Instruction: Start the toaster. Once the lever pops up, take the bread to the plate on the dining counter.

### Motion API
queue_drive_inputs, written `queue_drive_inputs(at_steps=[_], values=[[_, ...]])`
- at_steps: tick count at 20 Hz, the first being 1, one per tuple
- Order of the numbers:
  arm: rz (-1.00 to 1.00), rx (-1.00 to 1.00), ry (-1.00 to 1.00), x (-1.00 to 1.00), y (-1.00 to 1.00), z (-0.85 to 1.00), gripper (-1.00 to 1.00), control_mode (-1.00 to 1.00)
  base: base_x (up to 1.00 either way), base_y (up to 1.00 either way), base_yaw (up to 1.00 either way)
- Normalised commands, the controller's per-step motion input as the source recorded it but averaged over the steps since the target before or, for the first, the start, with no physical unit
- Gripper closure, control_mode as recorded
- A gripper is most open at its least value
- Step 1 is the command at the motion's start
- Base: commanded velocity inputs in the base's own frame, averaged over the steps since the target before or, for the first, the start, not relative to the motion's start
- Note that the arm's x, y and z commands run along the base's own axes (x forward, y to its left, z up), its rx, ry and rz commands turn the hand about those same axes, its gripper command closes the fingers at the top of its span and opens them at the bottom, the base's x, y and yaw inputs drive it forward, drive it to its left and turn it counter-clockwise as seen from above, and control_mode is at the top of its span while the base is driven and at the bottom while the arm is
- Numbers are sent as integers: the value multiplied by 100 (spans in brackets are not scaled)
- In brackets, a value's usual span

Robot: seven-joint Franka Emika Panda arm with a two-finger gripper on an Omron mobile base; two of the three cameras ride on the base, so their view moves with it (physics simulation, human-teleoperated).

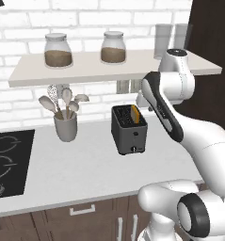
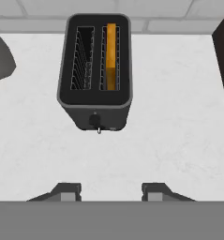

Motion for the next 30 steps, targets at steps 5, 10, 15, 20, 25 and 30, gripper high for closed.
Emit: queue_drive_inputs(at_steps=[5, 10, 15, 20, 25, 30], values=[[1, 0, 0, -17, 0, -1, -100, -100, 0, 0, 0], [4, 0, -6, -54, 1, -20, -100, -100, 0, 0, 0], [2, 0, -14, -46, 8, -31, -100, -100, 0, 0, 0], [0, 0, -8, -4, 21, -35, -100, -100, 0, 0, 0], [0, 0, 0, 26, 24, -18, -100, -100, 0, 0, 0], [0, 0, -1, 9, 16, -1, -100, -100, 0, 0, 0]])
